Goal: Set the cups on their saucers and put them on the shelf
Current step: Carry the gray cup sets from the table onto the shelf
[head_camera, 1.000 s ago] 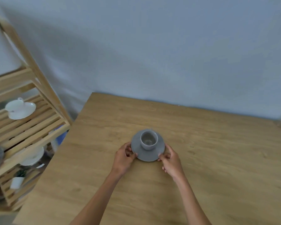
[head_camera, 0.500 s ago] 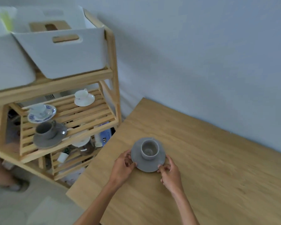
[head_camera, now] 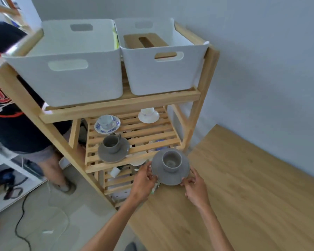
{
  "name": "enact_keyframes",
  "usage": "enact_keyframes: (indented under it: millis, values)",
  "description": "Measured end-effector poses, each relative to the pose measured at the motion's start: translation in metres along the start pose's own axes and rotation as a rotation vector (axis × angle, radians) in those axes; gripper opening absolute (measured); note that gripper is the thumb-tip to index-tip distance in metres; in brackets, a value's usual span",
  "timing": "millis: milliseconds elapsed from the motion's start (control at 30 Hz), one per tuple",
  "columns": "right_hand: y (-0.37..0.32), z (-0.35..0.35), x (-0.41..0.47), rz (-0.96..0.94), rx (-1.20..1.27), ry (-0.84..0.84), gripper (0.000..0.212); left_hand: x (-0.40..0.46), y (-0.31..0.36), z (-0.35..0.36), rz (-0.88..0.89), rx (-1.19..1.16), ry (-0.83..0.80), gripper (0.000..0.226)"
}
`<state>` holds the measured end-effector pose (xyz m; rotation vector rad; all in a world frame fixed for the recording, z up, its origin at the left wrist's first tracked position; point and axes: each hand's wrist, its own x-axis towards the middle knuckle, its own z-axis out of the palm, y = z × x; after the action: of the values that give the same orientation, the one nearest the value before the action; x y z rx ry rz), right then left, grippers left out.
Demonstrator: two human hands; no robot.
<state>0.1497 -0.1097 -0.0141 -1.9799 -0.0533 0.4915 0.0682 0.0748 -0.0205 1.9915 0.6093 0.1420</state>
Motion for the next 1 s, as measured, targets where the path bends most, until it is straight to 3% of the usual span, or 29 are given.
enact_keyframes:
  millis: [167,467,867,1000]
  values:
    - [-0.020,0.033,0.037,-0.082,-0.039,-0.048,0.063,0.039,-0.014,-0.024,-0.074,-0.021,0.058,0.046]
    - [-0.049,0.062,0.095,-0.026,-0.265,-0.186,0.051,0.098,-0.034,-0.039,-0.091,0.093,0.083,0.043]
    - [-0.049,0.080,0.164,-0.020,-0.474,-0.221,0.041,0.152,-0.051,-0.025,-0.174,0.155,0.071,0.048]
    - [-0.043,0.081,0.172,-0.138,-0.626,-0.207,0.047,0.154,-0.049,-0.022,-0.131,0.231,0.060,0.048]
